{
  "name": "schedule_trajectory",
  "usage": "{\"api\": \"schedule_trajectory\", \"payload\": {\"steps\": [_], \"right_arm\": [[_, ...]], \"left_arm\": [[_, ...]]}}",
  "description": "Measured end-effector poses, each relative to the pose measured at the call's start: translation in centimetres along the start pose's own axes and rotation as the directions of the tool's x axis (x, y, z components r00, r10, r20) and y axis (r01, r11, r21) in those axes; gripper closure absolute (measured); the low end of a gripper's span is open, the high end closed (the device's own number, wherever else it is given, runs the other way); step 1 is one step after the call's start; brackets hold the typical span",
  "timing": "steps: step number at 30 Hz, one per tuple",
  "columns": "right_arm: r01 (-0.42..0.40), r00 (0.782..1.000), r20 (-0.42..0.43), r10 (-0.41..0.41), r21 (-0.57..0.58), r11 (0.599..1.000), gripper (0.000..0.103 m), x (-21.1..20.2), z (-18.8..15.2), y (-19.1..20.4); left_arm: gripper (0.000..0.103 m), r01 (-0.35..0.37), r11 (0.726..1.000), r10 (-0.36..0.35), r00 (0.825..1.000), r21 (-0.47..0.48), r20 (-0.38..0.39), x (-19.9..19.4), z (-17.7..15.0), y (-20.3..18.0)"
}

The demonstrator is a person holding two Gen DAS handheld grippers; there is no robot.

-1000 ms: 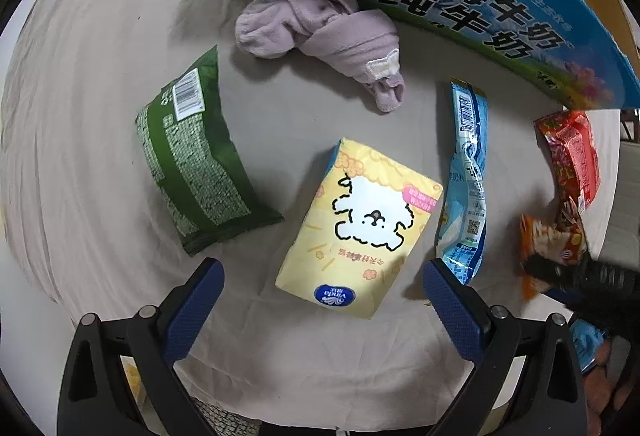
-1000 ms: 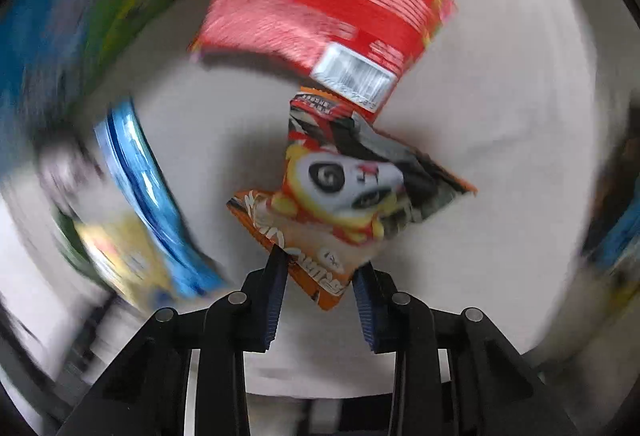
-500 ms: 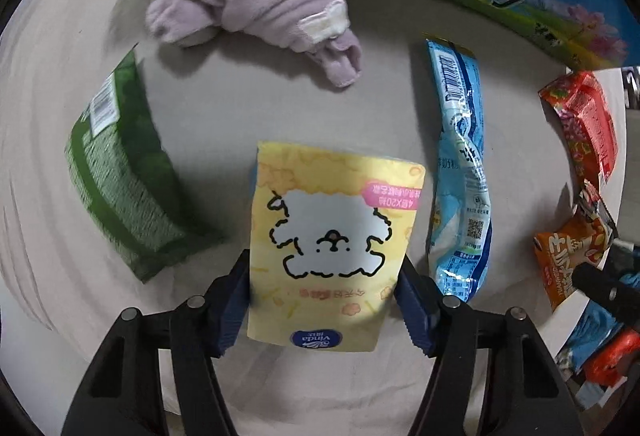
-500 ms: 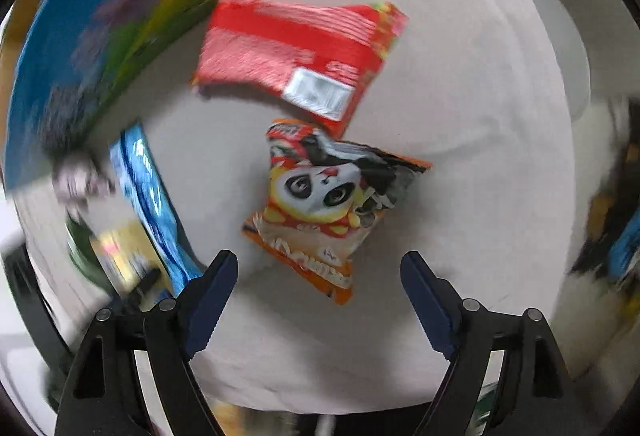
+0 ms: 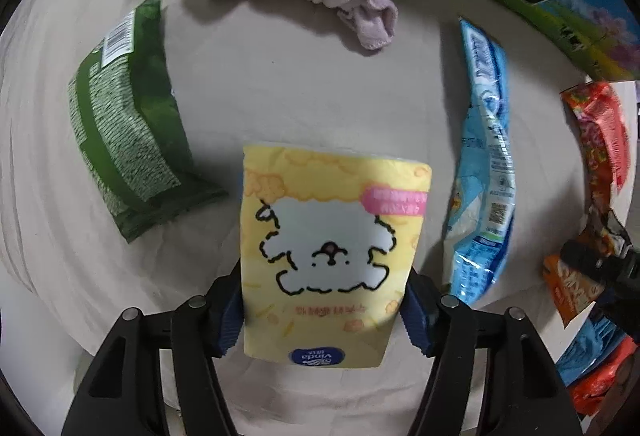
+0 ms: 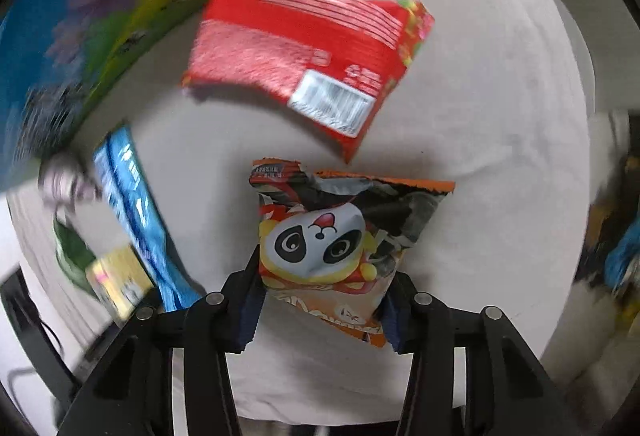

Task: Organize soft objects
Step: 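Carry both items into the cardboard box and open both tools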

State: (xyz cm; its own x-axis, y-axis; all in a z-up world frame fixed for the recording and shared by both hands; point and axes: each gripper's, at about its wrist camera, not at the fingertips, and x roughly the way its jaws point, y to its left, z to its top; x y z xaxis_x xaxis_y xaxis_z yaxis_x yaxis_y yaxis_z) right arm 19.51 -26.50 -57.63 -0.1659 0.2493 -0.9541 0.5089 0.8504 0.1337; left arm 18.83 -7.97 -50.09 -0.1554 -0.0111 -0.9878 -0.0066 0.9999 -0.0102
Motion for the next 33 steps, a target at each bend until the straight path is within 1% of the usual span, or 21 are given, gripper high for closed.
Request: {"api": "schedule_trajectory", "payload": {"steps": [4, 6, 8, 10, 12, 14, 16, 17, 18, 19, 20, 21, 24, 26, 27, 28, 29, 31, 33], "right_arm": [[0.036, 0.999, 0.027, -0.033, -0.141, 0.989, 0.053, -1.3, -1.9, 2.0], [0.017, 1.000, 0.019, -0.014, -0.184, 0.983, 0.054, -1.8, -3.0, 2.9], [0.005, 1.000, 0.019, -0.001, -0.214, 0.977, 0.054, -2.4, -3.8, 3.4], [-0.016, 1.000, 0.022, 0.022, -0.235, 0.972, 0.054, -3.0, -4.5, 3.6], [-0.035, 0.999, 0.030, 0.044, -0.252, 0.967, 0.054, -4.0, -5.0, 3.5], [-0.053, 0.997, 0.044, 0.067, -0.270, 0.961, 0.054, -6.4, -5.4, 3.3], [-0.069, 0.994, 0.063, 0.091, -0.291, 0.954, 0.054, -7.9, -5.2, 3.8], [-0.074, 0.992, 0.073, 0.100, -0.297, 0.952, 0.054, -9.4, -5.2, 4.2], [-0.086, 0.990, 0.084, 0.117, -0.305, 0.948, 0.054, -10.5, -5.2, 4.6], [-0.094, 0.987, 0.093, 0.128, -0.311, 0.946, 0.054, -12.0, -5.2, 3.9], [-0.101, 0.985, 0.103, 0.139, -0.314, 0.944, 0.054, -13.5, -4.8, 3.0], [-0.108, 0.982, 0.113, 0.151, -0.319, 0.942, 0.054, -14.6, -4.7, 3.4], [-0.120, 0.969, 0.164, 0.184, -0.339, 0.933, 0.054, -18.9, -4.0, 4.1], [-0.127, 0.961, 0.190, 0.202, -0.345, 0.930, 0.054, -21.0, -3.2, 5.4], [-0.124, 0.957, 0.205, 0.204, -0.348, 0.929, 0.054, -21.7, -2.6, 6.3], [-0.125, 0.954, 0.214, 0.209, -0.352, 0.928, 0.054, -21.6, -2.0, 7.7], [-0.123, 0.951, 0.227, 0.211, -0.350, 0.929, 0.054, -22.5, -1.1, 8.3], [-0.090, 0.947, 0.259, 0.190, -0.356, 0.930, 0.054, -23.5, 0.8, 9.8], [-0.075, 0.945, 0.274, 0.181, -0.358, 0.931, 0.054, -23.6, 3.0, 11.1]], "left_arm": [[0.043, -0.018, 1.000, 0.018, 0.998, 0.000, 0.058, -1.0, -2.1, -0.1], [0.043, -0.035, 0.999, 0.034, 0.995, 0.005, 0.097, -1.9, -2.9, -0.9], [0.043, -0.050, 0.999, 0.047, 0.989, 0.015, 0.140, -1.9, -3.2, -0.8], [0.043, -0.046, 0.999, 0.042, 0.986, 0.020, 0.164, -2.3, -4.3, -1.1], [0.043, -0.034, 0.999, 0.027, 0.979, 0.031, 0.203, -2.1, -4.7, -1.3], [0.043, -0.024, 0.999, 0.013, 0.972, 0.046, 0.233, -2.4, -4.3, -1.1], [0.043, -0.007, 0.998, -0.011, 0.962, 0.064, 0.272, -3.2, -3.7, -1.2], [0.043, 0.000, 0.997, -0.024, 0.955, 0.081, 0.296, -4.2, -3.7, -1.8], [0.043, 0.007, 0.996, -0.036, 0.950, 0.092, 0.311, -6.4, -3.2, -1.5], [0.043, 0.017, 0.994, -0.051, 0.943, 0.105, 0.330, -8.2, -2.6, -1.8], [0.043, 0.024, 0.993, -0.063, 0.938, 0.118, 0.341, -10.8, -1.7, -0.6], [0.043, 0.034, 0.990, -0.081, 0.931, 0.137, 0.356, -12.6, -1.4, -0.5], [0.043, 0.045, 0.980, -0.122, 0.907, 0.195, 0.404, -16.3, 0.0, -1.2], [0.043, 0.051, 0.971, -0.150, 0.892, 0.235, 0.427, -18.5, 1.4, -1.6], [0.043, 0.057, 0.967, -0.163, 0.887, 0.249, 0.433, -19.4, 2.0, -1.6], [0.043, 0.062, 0.963, -0.176, 0.882, 0.262, 0.438, -20.7, 2.6, -1.3], [0.043, 0.070, 0.959, -0.190, 0.877, 0.274, 0.442, -21.4, 3.7, -1.3], [0.043, 0.068, 0.953, -0.199, 0.873, 0.294, 0.445, -21.9, 6.1, -1.4], [0.043, 0.058, 0.950, -0.197, 0.872, 0.306, 0.448, -22.3, 8.8, -1.6]]}}
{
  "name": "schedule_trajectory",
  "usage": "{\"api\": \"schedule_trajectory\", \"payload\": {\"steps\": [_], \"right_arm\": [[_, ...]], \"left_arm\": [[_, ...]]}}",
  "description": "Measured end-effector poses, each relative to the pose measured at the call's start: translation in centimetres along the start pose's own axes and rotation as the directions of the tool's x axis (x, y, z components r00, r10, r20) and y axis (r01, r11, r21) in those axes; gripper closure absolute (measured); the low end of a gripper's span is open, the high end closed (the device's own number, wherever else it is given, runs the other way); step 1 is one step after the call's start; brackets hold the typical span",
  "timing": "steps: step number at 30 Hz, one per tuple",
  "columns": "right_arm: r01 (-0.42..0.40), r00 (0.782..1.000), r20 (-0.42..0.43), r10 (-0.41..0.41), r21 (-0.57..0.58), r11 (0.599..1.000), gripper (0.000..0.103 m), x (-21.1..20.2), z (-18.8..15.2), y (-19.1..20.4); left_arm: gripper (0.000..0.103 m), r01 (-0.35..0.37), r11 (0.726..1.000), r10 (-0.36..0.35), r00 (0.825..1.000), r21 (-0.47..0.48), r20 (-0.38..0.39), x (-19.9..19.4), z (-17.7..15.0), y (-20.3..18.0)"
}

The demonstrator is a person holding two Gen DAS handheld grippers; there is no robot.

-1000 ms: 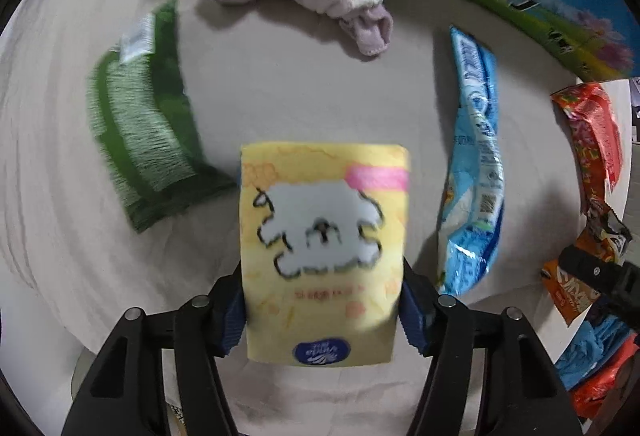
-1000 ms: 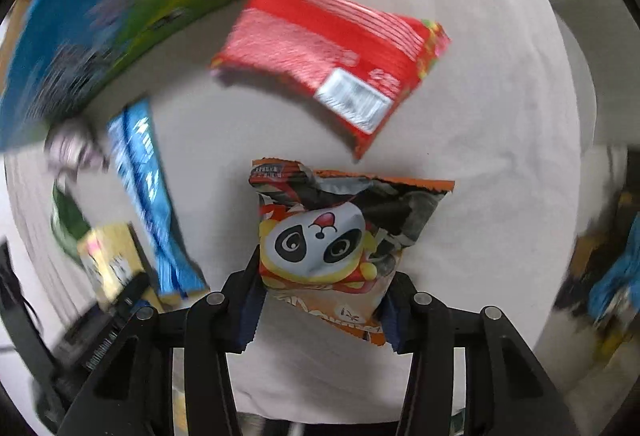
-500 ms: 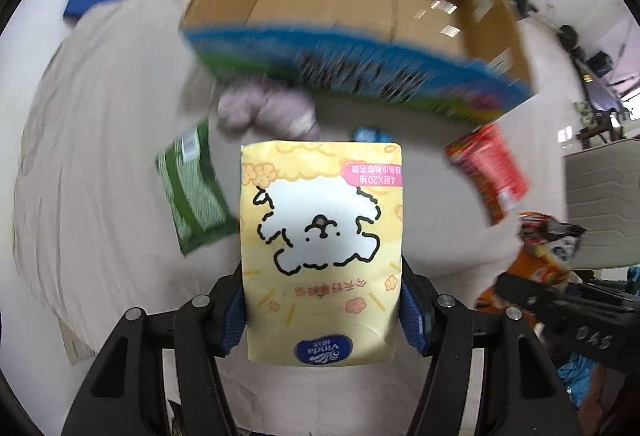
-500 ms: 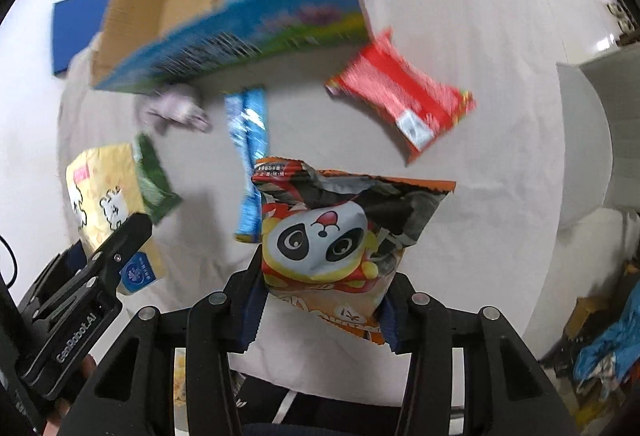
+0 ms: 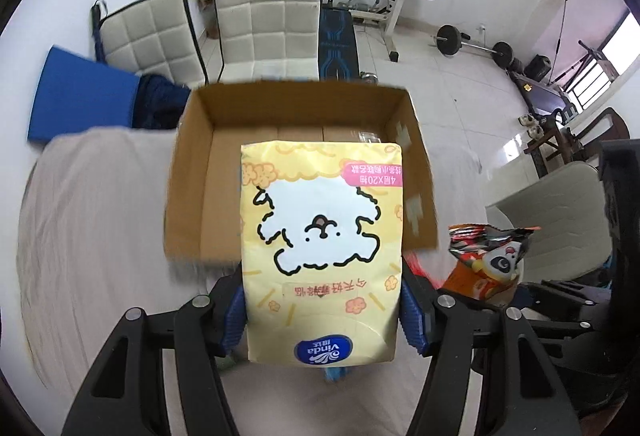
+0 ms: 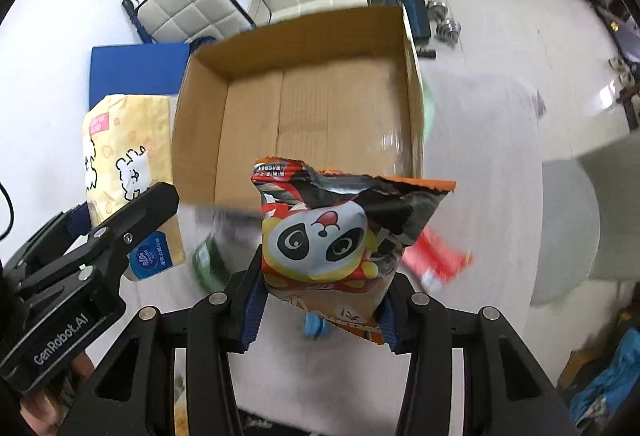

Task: Organize soft objects
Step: 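Carry both items into the cardboard box and open both tools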

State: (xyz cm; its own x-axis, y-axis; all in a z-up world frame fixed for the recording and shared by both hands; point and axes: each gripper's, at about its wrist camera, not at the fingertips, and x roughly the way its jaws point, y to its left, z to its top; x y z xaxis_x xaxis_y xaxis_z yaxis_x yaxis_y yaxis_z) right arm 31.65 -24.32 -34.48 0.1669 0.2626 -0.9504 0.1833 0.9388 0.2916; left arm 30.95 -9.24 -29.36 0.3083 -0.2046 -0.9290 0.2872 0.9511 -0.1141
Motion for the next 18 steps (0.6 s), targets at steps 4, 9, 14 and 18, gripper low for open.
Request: {"api": "schedule_trajectory", "payload": {"steps": [4, 9, 14, 18], "right_arm": [[0.003, 0.999, -0.036, -0.004, -0.021, 1.000, 0.054, 3.8, 5.0, 0.4], [0.035, 0.993, -0.112, -0.037, -0.022, 0.999, 0.054, 10.2, 10.9, 0.2], [0.079, 0.983, -0.165, -0.084, -0.034, 0.996, 0.054, 15.0, 15.0, 0.0], [0.112, 0.975, -0.190, -0.118, -0.042, 0.993, 0.054, 17.6, 16.6, -0.7]], "left_arm": [[0.043, 0.007, 1.000, -0.006, 0.999, 0.015, -0.041, 2.9, 4.5, 1.1], [0.043, 0.033, 0.999, -0.033, 0.991, -0.005, -0.133, 8.3, 9.0, 2.8], [0.043, 0.132, 0.988, -0.149, 0.954, -0.082, -0.261, 14.1, 12.2, 4.1], [0.043, 0.125, 0.990, -0.140, 0.941, -0.068, -0.308, 17.6, 13.9, 4.2]]}}
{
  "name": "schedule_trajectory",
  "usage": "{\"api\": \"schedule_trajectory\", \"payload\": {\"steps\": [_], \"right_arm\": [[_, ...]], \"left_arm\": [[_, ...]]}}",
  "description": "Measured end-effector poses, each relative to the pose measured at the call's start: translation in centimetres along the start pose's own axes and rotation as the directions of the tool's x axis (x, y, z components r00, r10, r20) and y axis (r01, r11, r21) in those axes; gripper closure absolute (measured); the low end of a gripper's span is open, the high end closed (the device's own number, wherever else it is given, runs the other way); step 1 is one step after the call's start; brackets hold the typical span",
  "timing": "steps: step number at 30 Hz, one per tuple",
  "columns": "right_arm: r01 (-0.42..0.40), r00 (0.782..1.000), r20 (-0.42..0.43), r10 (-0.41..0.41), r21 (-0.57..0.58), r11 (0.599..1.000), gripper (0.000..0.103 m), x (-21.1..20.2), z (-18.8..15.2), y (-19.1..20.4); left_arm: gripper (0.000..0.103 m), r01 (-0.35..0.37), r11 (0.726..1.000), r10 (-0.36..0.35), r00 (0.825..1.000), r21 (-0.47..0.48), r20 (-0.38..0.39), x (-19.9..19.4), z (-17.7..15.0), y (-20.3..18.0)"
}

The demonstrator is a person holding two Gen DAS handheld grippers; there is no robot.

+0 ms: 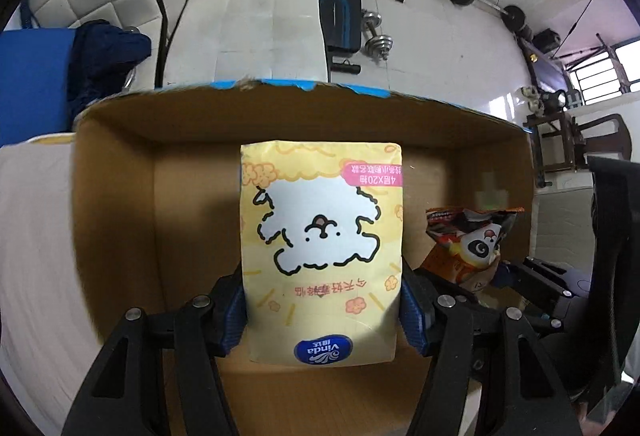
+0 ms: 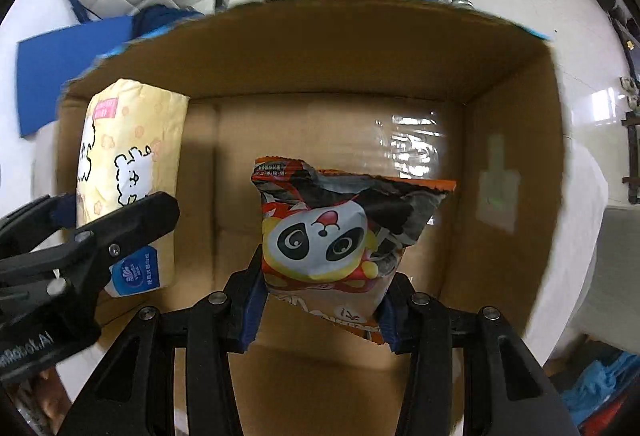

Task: Organize soft objects
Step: 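Carry both items into the cardboard box and open both tools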

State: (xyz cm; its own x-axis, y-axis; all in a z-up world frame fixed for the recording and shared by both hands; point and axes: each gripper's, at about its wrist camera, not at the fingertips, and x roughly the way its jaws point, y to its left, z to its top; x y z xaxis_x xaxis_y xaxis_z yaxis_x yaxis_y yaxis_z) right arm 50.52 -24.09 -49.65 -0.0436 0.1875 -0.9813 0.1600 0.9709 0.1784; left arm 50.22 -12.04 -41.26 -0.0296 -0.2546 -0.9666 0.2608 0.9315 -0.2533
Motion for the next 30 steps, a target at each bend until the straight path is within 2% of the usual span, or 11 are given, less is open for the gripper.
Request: {"api": "schedule_trajectory", "payload": {"steps": [2, 8, 9, 11, 16, 19, 21, 24, 26, 28, 30], "right_arm": [[-0.008, 1.000, -0.013, 0.007, -0.003, 1.000, 0.054, 0.9, 0.8, -0.1], [0.053, 0.998, -0.016, -0.053, -0.044, 0.998, 0.050, 2.2, 2.4, -0.6], [0.063, 0.998, -0.024, -0.065, -0.048, 0.997, 0.045, 2.3, 2.5, -0.7], [0.072, 0.997, -0.030, -0.073, -0.044, 0.996, 0.011, 2.2, 2.6, -0.9], [0.049, 0.998, -0.027, -0.050, -0.025, 0.998, 0.011, 0.7, 2.0, -1.7], [0.064, 0.998, -0.019, -0.065, -0.030, 0.997, 0.011, -0.5, 1.1, -1.8], [0.080, 0.997, -0.011, -0.080, -0.034, 0.996, 0.010, -1.7, -0.1, -1.7], [0.098, 0.995, 0.008, -0.098, -0.030, 0.995, 0.004, -3.1, -1.4, -1.3], [0.112, 0.993, 0.029, -0.111, -0.016, 0.994, 0.000, -4.2, -3.1, -1.2], [0.117, 0.992, 0.045, -0.117, 0.007, 0.993, 0.000, -5.6, -4.8, -0.8], [0.110, 0.992, 0.065, -0.112, 0.035, 0.993, 0.000, -6.3, -6.8, -0.2]], "left_arm": [[0.043, -0.001, 1.000, 0.001, 0.999, 0.005, -0.038, 1.5, 0.8, 0.1], [0.042, -0.021, 1.000, 0.021, 0.996, 0.010, -0.090, 4.3, 2.1, 0.5], [0.042, -0.022, 1.000, 0.023, 0.993, 0.010, -0.113, 4.5, 2.2, 0.5], [0.042, -0.053, 0.999, 0.053, 0.992, 0.009, -0.118, 4.6, 2.2, 0.4], [0.041, -0.061, 0.998, 0.062, 0.994, 0.004, -0.095, 3.9, 2.3, 0.7], [0.032, -0.076, 0.997, 0.077, 0.995, 0.020, -0.061, 2.6, 1.9, 0.6], [0.031, -0.090, 0.995, 0.091, 0.995, 0.029, -0.034, 1.4, 1.3, 0.4], [0.031, -0.096, 0.995, 0.097, 0.995, 0.027, -0.008, 0.2, 1.0, 0.9], [0.015, -0.104, 0.994, 0.103, 0.994, 0.027, 0.024, -1.2, 0.2, 0.9], [0.006, -0.115, 0.993, 0.114, 0.992, 0.027, 0.056, -2.3, -0.6, 0.8], [0.005, -0.130, 0.991, 0.128, 0.989, 0.029, 0.072, -3.1, -1.6, 0.7]]}}
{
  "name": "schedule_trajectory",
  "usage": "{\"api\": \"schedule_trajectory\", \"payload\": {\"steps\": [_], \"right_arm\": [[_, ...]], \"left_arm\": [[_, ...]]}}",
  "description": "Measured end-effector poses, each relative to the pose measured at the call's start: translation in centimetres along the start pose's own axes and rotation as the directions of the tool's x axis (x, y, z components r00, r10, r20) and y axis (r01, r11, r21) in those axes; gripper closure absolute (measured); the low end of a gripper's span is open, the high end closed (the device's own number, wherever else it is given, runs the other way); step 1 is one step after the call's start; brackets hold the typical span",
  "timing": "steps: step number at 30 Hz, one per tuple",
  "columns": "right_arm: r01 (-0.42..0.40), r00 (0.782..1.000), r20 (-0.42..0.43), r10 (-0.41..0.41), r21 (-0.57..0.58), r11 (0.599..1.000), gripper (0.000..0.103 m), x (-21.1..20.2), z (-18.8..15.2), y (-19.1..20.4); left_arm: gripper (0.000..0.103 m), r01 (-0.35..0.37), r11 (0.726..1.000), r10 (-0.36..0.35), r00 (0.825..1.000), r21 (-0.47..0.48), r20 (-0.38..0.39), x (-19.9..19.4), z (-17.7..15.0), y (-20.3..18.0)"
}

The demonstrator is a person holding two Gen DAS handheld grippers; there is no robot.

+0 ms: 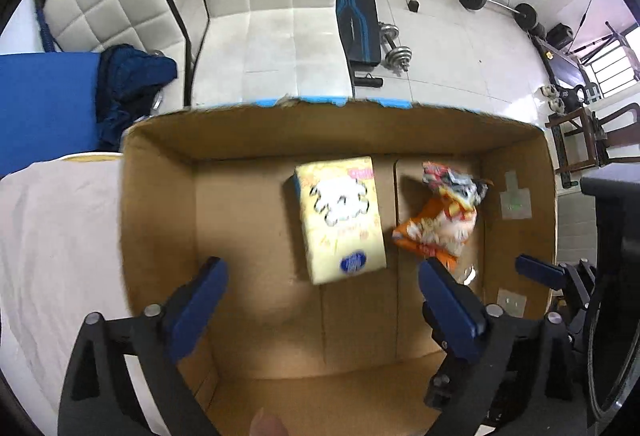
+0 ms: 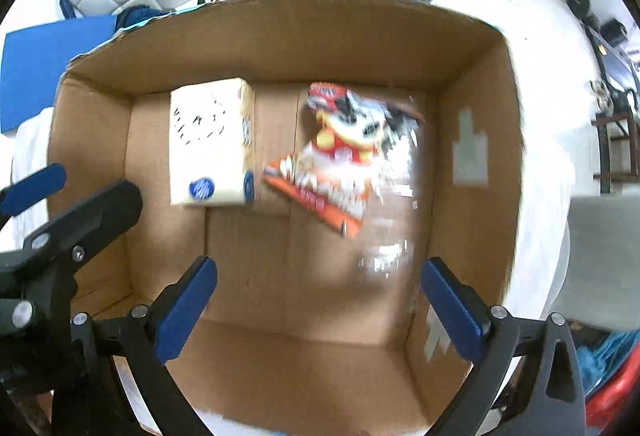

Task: Organize soft objects
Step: 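Carry both items into the cardboard box and open both tools, then grasp the green snack bag with the left tool while the right grasps the red bag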

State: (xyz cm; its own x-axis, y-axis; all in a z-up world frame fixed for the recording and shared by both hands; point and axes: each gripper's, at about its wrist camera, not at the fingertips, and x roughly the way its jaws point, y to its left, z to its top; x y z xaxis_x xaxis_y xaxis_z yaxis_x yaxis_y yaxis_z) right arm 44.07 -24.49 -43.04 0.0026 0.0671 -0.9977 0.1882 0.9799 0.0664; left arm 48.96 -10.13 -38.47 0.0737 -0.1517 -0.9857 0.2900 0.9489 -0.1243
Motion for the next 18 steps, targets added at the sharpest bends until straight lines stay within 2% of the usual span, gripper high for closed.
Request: {"api": "schedule_trajectory", "payload": {"steps": [6, 12, 18], "right_arm": [[0.073, 0.992, 0.101, -0.076, 0.030, 0.997, 0.000, -4.2, -5.0, 1.0], [0.085, 0.981, 0.173, -0.090, 0.036, 0.996, 0.000, -7.0, -8.9, 2.6], [0.056, 0.974, 0.220, -0.057, 0.010, 0.998, 0.000, -10.4, -12.5, 2.9]], "left_arm": [[0.005, -0.051, 0.998, 0.049, 0.997, 0.029, 0.064, -3.1, -4.1, -0.7], [0.005, -0.076, 0.997, 0.080, 0.984, -0.029, 0.160, -7.2, -8.7, -0.6], [0.005, -0.108, 0.993, 0.116, 0.964, -0.046, 0.239, -11.2, -12.3, -1.5]]}}
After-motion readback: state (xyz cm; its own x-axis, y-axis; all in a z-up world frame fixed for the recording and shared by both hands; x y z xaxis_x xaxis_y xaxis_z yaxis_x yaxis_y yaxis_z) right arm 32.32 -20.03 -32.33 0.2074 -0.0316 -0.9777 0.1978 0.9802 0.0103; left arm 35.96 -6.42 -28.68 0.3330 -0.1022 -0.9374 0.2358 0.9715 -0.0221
